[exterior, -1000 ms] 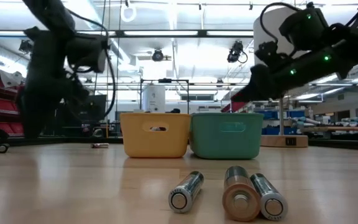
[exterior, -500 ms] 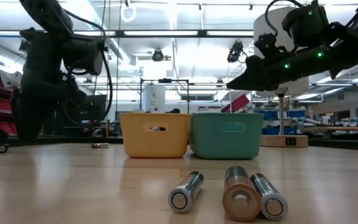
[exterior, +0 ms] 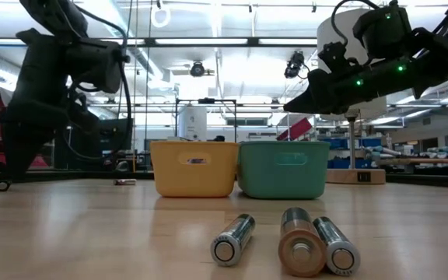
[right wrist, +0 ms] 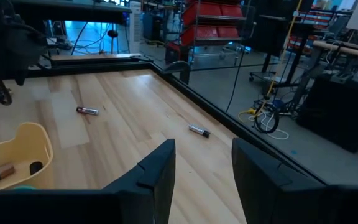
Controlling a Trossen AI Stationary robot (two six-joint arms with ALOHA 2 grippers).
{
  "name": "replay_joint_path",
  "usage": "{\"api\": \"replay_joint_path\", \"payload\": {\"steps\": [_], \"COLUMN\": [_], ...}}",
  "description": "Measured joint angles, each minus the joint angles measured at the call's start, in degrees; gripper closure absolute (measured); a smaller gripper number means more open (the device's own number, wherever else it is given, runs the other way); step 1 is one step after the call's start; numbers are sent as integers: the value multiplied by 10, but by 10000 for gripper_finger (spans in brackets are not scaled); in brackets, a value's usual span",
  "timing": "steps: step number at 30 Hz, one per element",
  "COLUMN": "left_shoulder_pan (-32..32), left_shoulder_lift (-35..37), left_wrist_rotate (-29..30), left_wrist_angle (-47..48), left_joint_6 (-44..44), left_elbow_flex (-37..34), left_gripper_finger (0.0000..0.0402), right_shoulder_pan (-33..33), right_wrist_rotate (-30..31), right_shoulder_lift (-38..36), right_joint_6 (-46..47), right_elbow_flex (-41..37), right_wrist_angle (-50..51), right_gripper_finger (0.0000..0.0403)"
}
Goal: Sort batteries
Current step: Put the black battery into the yellow bin
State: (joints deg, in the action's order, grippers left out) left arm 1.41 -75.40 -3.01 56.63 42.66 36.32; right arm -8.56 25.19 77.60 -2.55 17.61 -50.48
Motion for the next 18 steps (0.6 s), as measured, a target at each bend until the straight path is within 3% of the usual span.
{"api": "replay_joint_path", "payload": {"steps": [13,18], "left_shoulder_pan": [-8,-11], "left_shoulder_lift": [0,2], "left_wrist_rotate": [14,-12], "left_wrist_angle": [-12,-49], "left_joint_6": [-1,14], "left_elbow_flex": [-2,-45], "left_gripper_finger": [25,25], "right_shoulder_pan": [0,1], "right_wrist_rotate": [0,0], "right_shoulder_lift": [0,0], "right_joint_6": [1,17], "right_elbow_flex": [0,0], "right_wrist_angle": [0,8], "right_gripper_finger": [258,258]}}
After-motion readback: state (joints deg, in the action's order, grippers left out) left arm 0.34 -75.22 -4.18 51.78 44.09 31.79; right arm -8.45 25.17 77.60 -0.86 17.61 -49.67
